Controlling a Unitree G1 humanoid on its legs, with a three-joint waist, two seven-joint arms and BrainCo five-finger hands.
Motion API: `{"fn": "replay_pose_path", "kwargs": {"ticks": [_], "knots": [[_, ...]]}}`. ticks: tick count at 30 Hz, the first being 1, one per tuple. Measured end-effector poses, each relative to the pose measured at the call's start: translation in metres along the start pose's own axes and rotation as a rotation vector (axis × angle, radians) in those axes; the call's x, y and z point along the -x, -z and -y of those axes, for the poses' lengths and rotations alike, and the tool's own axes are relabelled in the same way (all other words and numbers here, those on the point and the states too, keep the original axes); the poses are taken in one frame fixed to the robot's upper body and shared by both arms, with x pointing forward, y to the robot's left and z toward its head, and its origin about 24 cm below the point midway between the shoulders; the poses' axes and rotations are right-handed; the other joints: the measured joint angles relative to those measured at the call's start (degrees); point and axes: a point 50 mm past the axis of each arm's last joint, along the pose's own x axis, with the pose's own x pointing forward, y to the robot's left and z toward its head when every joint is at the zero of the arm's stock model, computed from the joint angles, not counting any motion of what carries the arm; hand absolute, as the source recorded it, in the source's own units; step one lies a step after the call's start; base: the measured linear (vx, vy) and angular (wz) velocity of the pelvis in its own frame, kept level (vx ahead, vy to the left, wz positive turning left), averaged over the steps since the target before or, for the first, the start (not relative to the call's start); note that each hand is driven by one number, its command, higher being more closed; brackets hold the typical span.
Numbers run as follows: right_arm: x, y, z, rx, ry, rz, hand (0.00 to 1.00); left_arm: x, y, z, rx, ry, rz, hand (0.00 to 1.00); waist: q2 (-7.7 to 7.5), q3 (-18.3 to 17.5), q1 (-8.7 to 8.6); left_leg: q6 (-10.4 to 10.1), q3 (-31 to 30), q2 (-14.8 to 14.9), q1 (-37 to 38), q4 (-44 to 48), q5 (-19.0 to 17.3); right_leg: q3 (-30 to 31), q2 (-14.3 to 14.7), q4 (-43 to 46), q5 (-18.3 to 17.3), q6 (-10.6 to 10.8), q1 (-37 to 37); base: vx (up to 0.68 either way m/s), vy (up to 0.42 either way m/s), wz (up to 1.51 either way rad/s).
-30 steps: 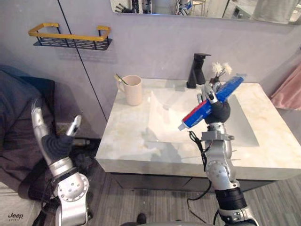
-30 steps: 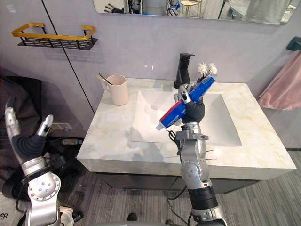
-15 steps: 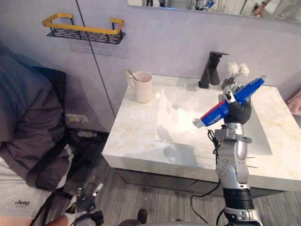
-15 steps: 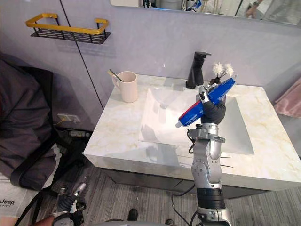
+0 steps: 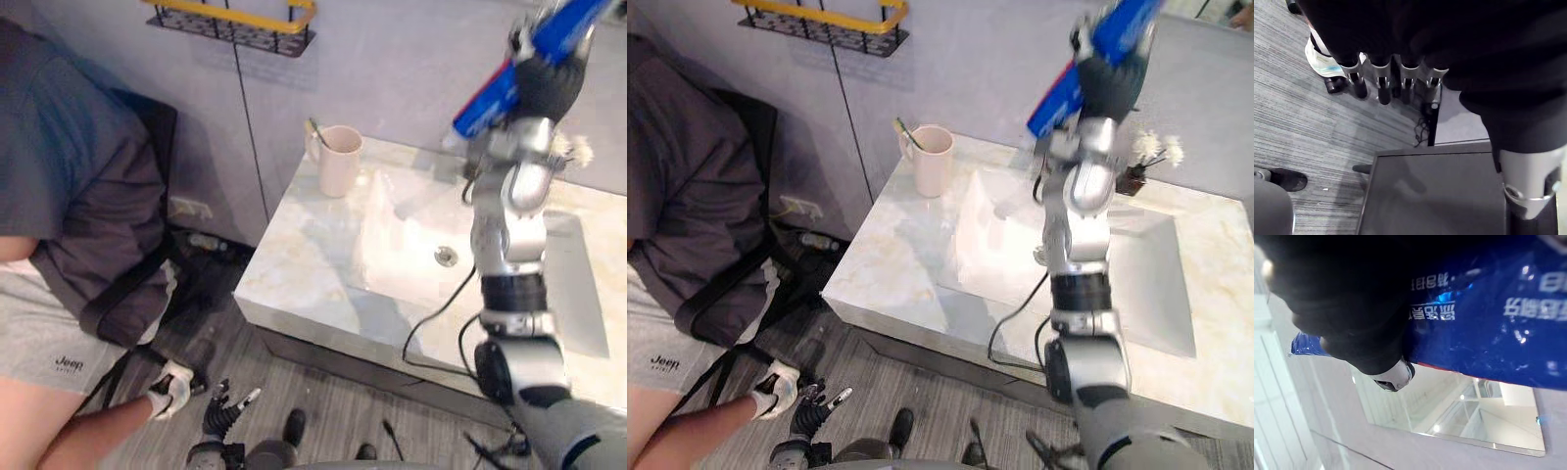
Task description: Organize washtable
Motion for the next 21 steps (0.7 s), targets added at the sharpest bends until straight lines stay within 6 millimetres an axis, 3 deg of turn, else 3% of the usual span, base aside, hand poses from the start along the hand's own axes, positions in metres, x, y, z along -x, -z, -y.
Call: {"fn": "replay_pose_path", "kwargs": {"ticks": [6, 10, 21], "knots": [[-0.025, -0.006, -0.023, 0.126, -0.031, 0.029, 1.0, -0.005, -0.004, -0.001, -0.039, 0.02, 0.015, 0.0, -0.04, 3.36, 1.68, -0.04, -2.16, -0.44, -1.79, 0.69, 0.1, -2.19, 0.02, -0.77, 0.03, -0.04, -0.17, 0.0, -0.002, 0.18], [-0.033, -0.002, -0.028, 0.187, -0.029, 0.008, 1.0, -0.007, -0.006, 0.0, -0.048, 0.023, 0.022, 0.0, 0.11, 4.54, 2.94, -0.16, -2.53, -0.45, -2.97, 1.0, 0.17, -2.99, 0.07, -0.78, 0.03, -0.04, -1.07, -0.01, 0.003, 0.06], [-0.033, 0.017, -0.035, 0.239, -0.049, -0.096, 1.0, -0.011, -0.009, 0.001, -0.069, 0.024, 0.034, 0.0, 0.89, 7.85, 4.57, -0.27, -3.28, -0.47, -4.95, 2.02, 0.2, -3.41, 0.36, -0.76, 0.12, -0.18, -2.37, -0.01, 0.004, 0.03]]}}
